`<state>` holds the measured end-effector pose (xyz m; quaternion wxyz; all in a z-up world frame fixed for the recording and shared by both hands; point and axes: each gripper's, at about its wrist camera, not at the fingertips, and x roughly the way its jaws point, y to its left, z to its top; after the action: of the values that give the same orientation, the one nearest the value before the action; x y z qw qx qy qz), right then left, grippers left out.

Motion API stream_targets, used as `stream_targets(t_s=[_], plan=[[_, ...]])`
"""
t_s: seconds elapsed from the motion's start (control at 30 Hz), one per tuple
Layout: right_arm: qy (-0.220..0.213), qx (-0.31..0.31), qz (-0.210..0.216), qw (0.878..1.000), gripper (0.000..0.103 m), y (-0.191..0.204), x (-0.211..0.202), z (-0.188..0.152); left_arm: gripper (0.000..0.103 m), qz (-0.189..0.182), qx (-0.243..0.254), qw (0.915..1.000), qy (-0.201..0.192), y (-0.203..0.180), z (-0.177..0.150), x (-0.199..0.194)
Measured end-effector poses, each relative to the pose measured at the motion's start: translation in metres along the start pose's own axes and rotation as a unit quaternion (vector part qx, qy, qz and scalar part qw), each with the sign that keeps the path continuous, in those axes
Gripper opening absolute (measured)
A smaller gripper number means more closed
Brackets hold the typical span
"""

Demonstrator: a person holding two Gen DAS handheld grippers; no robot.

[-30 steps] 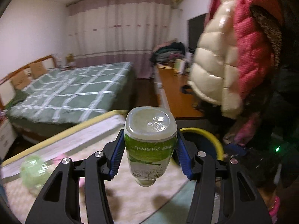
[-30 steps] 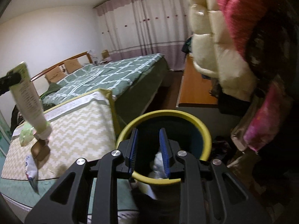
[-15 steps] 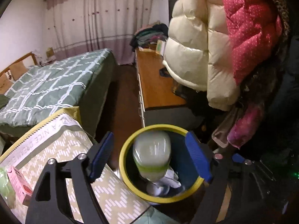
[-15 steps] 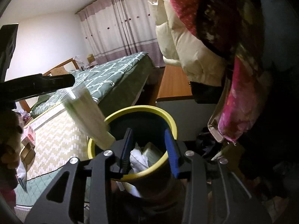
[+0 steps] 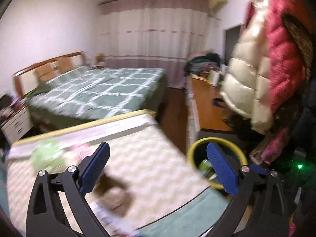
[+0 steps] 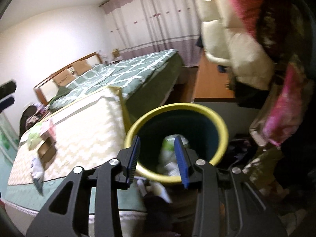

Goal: Collect trash
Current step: 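Grasp the white toothpaste tube with the right gripper and lift it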

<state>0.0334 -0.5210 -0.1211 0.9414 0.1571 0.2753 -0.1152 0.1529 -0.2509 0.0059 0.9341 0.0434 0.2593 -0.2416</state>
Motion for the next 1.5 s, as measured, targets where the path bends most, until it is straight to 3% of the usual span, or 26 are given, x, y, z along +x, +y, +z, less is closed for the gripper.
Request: stream_targets(t_s=[0.3,0.53,0.7,0.9,1.03,1.3,1.33,1.4,1.5], plan=[[0.038,-0.064,0.093,0.993,0.035,0.088,0.007,-0.016,0.097,0.112,-0.087,0.9898,-0.002,0.12,-0.055,-0.071],[0.059,-0.132,0.166,0.975,0.035,0.169,0.003,-0.031,0.097,0.15,-0.116,0.9818,-0.014,0.167,-0.086,-0.1],[0.089,-0.186,0.204,0.957,0.035,0.224,0.014,-0.049,0.097,0.159,-0.133,0.9782,-0.01,0.179,-0.099,-0.104],[0.146,-0.221,0.21,0.941,0.035,0.256,0.038,-0.064,0.097,0.16,-0.144,0.9766,-0.006,0.189,-0.107,-0.103],[0.146,-0.239,0.179,0.943,0.035,0.264,0.046,-0.064,0.097,0.153,-0.153,0.9764,-0.001,0.194,-0.111,-0.098],[0.171,-0.263,0.162,0.936,0.034,0.277,0.064,-0.068,0.097,0.144,-0.155,0.9774,0.01,0.199,-0.117,-0.088],[0.173,-0.263,0.161,0.935,0.033,0.278,0.065,-0.069,0.097,0.144,-0.155,0.9773,0.011,0.199,-0.118,-0.087],[0.175,-0.263,0.16,0.935,0.018,0.281,0.069,-0.069,0.097,0.144,-0.156,0.9772,0.012,0.2,-0.118,-0.086],[0.176,-0.259,0.164,0.936,0.011,0.277,0.068,-0.068,0.097,0.143,-0.157,0.9771,0.014,0.201,-0.118,-0.085]])
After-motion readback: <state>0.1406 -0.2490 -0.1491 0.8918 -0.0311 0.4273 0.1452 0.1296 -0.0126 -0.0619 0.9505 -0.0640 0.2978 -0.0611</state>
